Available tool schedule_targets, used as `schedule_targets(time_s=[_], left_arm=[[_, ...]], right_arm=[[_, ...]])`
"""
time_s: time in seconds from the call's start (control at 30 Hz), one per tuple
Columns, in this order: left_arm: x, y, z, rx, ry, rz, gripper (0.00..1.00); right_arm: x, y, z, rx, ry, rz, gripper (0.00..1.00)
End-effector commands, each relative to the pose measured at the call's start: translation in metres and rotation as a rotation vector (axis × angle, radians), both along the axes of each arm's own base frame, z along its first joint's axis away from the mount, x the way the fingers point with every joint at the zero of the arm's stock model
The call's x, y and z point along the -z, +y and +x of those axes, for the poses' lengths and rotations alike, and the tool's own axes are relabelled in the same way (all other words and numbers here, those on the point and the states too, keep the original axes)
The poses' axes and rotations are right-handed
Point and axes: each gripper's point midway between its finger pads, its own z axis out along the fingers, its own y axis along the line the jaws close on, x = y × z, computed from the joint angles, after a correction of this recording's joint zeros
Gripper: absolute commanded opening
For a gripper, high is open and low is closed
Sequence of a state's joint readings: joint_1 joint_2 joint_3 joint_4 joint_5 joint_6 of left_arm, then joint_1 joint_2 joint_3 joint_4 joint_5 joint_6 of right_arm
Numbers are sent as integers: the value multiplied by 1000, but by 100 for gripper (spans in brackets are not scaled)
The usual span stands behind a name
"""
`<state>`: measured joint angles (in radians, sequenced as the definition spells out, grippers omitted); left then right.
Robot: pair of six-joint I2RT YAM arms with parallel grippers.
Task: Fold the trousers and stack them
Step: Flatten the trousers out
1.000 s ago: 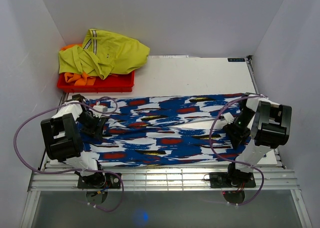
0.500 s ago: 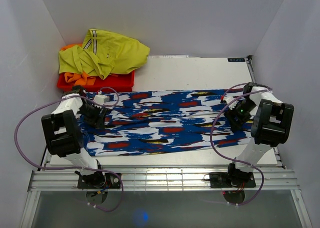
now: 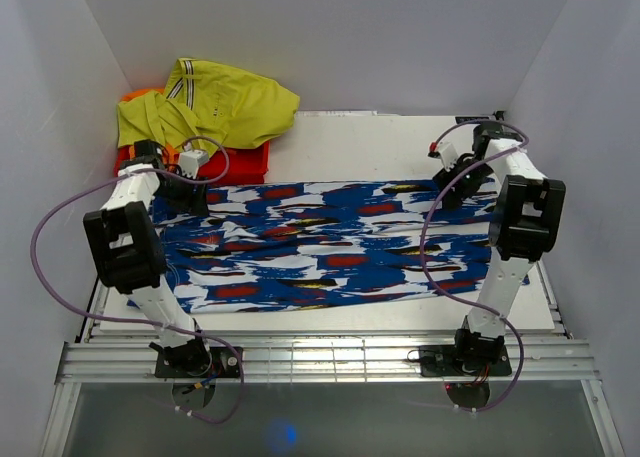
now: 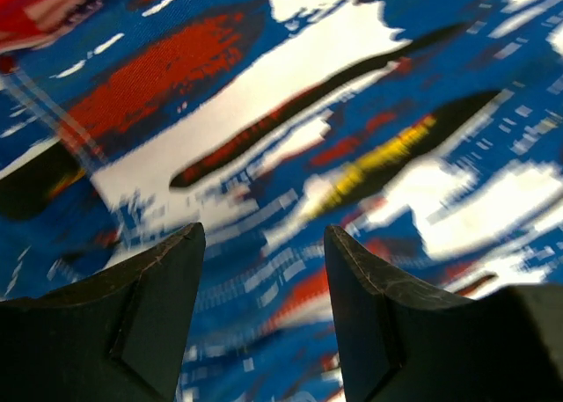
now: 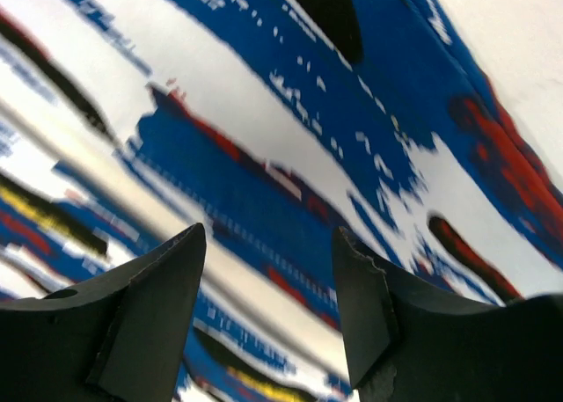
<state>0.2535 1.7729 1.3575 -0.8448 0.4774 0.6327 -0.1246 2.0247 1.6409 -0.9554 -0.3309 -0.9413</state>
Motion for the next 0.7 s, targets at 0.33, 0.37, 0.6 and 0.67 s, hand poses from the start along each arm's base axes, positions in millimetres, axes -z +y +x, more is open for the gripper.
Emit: schedule_targets(time_s=[0.33,0.37,0.6,0.67], left_arm=[[46,-9,1,70,91,-13,65],[46,-11,-2,78,91,-17,64],[17,-22,-10,152,26,-48,64],[0,-22,-6,140,-13,-48,67]], right_arm=[[78,-33,-70,-78,160,-173,52],[85,-32,-94,-99,212,-175,52],[38,-42,-84,-109,124,-135,57],[20,-46,-62,-96,84,-107,63]])
